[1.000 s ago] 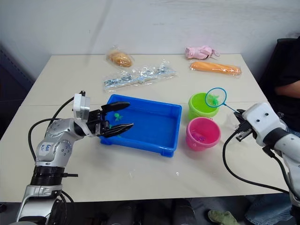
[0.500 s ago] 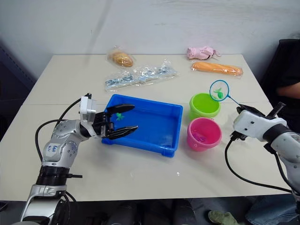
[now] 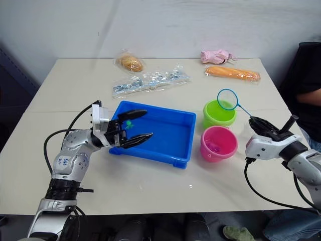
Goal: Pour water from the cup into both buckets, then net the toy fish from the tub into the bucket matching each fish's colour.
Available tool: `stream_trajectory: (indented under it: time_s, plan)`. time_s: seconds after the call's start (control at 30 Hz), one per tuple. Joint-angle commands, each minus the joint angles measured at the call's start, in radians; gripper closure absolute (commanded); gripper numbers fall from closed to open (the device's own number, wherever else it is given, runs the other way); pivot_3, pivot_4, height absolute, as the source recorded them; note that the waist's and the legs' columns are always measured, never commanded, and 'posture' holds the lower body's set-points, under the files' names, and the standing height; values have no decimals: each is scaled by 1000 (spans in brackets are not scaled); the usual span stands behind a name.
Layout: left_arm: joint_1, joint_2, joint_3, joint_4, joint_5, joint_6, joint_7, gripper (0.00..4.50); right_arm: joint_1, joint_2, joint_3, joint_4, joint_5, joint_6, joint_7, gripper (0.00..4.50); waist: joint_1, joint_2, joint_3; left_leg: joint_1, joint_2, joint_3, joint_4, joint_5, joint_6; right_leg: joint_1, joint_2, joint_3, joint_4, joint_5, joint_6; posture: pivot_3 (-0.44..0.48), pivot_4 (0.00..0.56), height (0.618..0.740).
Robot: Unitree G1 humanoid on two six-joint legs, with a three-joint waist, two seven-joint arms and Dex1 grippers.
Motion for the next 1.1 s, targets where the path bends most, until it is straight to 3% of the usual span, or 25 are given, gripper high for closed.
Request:
stream_trajectory:
  time_s: [0.03,0.17,0.37,0.6,0.7,0.87,1.1]
  plan:
    - [1,63,47,-12,26,-79,-25,54,-89,26,-45,-112,256,41,74,4500,0,0,0,0,0,0,0,0,0,0,0,0,0,0,0,0,150,740]
    - [51,145,112,-15,-2,-88,-67,54,-194,78,126,-284,582,263,256,4500,-17,1,0,1,2,0,0,0,-1,0,2,0,0,0,0,0,150,740]
    - [207,301,268,-35,-60,-33,-125,54,-329,104,290,-382,737,629,370,4500,-25,1,0,1,3,-2,0,0,-1,0,2,-1,1,-1,-1,0,150,740]
    - [400,420,411,-57,-105,34,-161,54,-463,153,460,-398,706,864,435,4500,-22,1,0,-1,1,-3,0,-2,2,0,-3,-3,0,-1,-2,0,150,740]
    - [475,449,455,-104,-129,71,-172,54,-519,193,553,-342,636,873,461,4500,-26,1,0,0,1,-3,0,-2,1,-1,-3,-3,0,-1,-2,0,150,740]
    - [560,464,513,-137,-135,82,-174,54,-594,273,646,-253,563,896,476,4500,-33,1,0,-1,2,-2,-1,-3,0,-2,-3,-3,1,-1,-2,0,150,740]
    - [584,467,533,-191,-146,118,-148,54,-696,391,757,-158,501,961,515,4500,-48,1,0,-1,2,-1,-1,-3,0,-4,-3,-3,2,-1,-3,0,150,740]
